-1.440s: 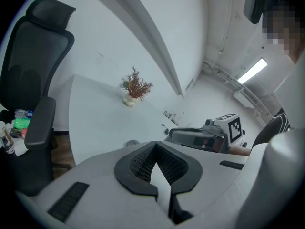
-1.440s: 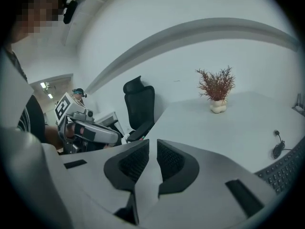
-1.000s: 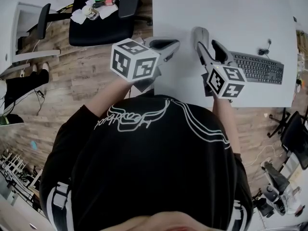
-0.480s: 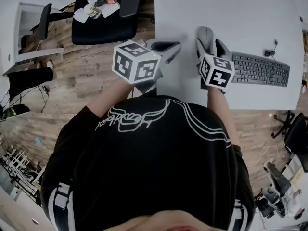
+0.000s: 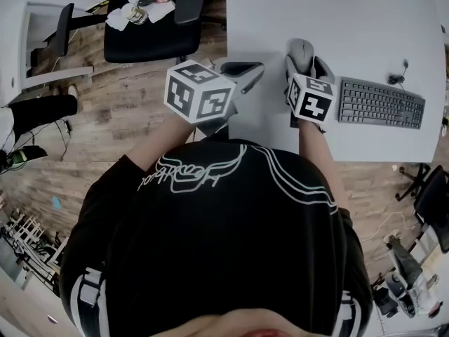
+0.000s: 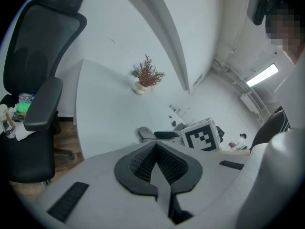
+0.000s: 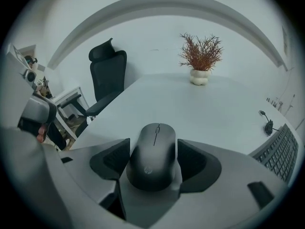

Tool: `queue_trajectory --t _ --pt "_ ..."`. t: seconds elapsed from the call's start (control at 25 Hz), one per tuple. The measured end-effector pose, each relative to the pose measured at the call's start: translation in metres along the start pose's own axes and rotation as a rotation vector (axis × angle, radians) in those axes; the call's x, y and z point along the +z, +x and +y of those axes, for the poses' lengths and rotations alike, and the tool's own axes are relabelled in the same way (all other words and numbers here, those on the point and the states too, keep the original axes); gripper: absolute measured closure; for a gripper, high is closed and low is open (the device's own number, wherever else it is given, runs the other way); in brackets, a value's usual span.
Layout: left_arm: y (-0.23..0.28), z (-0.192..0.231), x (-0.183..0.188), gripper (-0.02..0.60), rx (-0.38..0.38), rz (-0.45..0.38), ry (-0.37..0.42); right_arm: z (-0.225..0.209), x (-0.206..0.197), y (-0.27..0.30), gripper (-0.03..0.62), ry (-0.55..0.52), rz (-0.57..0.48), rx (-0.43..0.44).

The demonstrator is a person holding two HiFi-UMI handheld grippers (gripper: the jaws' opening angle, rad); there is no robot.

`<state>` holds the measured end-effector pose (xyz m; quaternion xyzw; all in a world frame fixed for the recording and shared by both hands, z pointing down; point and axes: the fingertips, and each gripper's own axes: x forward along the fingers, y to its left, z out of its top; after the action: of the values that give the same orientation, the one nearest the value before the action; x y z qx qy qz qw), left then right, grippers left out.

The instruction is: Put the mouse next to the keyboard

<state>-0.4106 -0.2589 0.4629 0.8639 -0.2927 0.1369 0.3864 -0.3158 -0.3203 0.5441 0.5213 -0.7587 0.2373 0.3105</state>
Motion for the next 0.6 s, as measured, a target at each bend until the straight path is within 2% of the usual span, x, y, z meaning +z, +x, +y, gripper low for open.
queue_trajectory --t 0.24,0.6 --pt "-0.0015 -0.0008 0.001 0.575 -0.001 -0.004 -0.002 -0.0009 -0.005 0.0036 0.329 0.05 0.031 0.002" --pt "-0.0021 -0.0014 -0.0002 0.575 -0.022 -0.018 -0.033 0.0 -0.0047 0.0059 0.329 0.054 0.037 -0.006"
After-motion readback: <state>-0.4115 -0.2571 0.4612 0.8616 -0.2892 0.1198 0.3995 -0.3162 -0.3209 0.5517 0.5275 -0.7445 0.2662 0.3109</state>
